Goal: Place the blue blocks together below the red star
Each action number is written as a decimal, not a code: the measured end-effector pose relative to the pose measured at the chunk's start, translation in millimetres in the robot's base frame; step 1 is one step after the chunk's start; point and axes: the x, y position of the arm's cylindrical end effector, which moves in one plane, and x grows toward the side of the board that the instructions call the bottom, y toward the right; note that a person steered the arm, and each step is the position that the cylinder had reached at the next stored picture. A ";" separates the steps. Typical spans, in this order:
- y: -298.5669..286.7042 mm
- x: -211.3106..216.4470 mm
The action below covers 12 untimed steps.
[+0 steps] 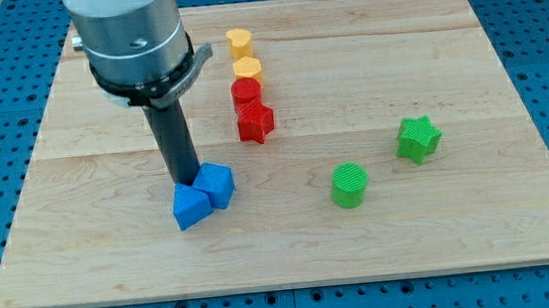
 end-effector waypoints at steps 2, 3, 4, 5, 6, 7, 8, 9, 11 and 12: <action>80.1 16.5; 77.8 17.4; 43.2 33.8; 14.3 43.9; 18.9 27.5; -39.2 4.0; -73.3 25.0; -34.0 39.1; -7.0 81.9; 71.5 114.0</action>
